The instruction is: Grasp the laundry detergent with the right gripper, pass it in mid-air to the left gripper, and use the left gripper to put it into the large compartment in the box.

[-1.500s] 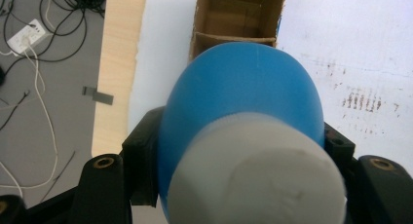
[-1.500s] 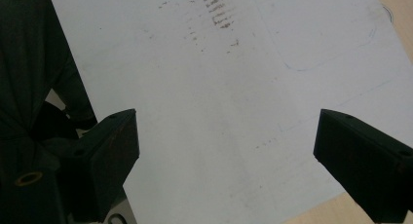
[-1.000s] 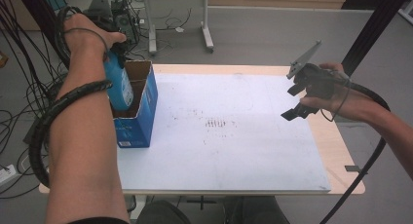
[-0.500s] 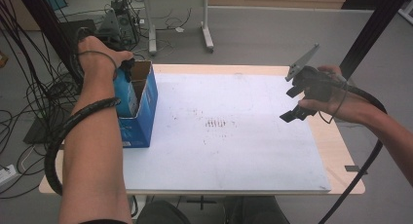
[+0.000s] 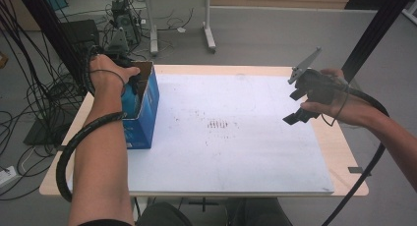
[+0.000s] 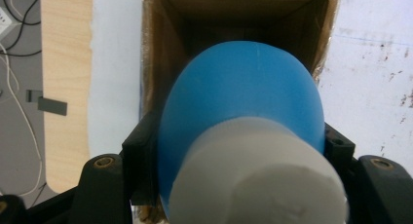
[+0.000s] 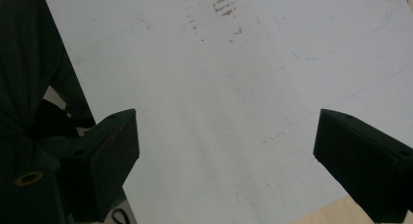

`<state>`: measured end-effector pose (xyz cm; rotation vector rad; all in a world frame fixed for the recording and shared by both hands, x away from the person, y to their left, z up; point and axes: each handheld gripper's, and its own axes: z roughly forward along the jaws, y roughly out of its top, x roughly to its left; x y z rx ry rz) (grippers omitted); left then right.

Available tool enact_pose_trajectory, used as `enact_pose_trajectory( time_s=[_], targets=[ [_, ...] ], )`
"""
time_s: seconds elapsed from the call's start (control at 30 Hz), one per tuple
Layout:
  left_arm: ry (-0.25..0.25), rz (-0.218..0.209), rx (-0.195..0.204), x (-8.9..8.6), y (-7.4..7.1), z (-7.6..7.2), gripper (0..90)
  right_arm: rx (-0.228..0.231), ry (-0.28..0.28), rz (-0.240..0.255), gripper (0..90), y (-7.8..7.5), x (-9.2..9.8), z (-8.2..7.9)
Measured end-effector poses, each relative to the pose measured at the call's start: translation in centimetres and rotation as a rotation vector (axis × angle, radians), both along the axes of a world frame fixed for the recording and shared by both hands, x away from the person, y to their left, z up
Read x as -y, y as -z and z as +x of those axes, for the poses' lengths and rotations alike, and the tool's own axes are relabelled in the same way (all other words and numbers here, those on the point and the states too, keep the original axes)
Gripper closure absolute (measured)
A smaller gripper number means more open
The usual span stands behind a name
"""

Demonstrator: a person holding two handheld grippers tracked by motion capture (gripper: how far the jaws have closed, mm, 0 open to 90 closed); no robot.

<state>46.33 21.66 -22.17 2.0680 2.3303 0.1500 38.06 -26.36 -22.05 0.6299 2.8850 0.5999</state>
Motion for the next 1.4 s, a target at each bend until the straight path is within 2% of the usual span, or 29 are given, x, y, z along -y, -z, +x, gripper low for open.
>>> enact_pose_trajectory(
  time_s=[0.47,0.67,1.0,1.07,1.4],
  targets=[
    [0.025,-0.005,-0.016,-0.2,2.9,0.2,36.7,-0.005,0.012,0.004,9.4,0.6,0.3,0.2],
    [0.040,-0.003,-0.015,-0.1,3.6,0.3,36.7,-0.008,0.016,-0.001,9.4,0.8,0.3,0.3],
    [0.059,-0.001,-0.042,-0.2,5.0,0.3,36.6,-0.004,0.013,-0.007,9.8,1.0,0.3,0.4],
    [0.059,-0.001,-0.030,-0.3,5.0,0.3,36.6,-0.003,0.016,-0.010,9.8,1.0,0.3,0.4],
    [0.066,-0.008,-0.036,-0.5,5.1,0.5,36.5,-0.005,0.025,-0.012,9.8,1.1,0.5,0.6]
  ],
)
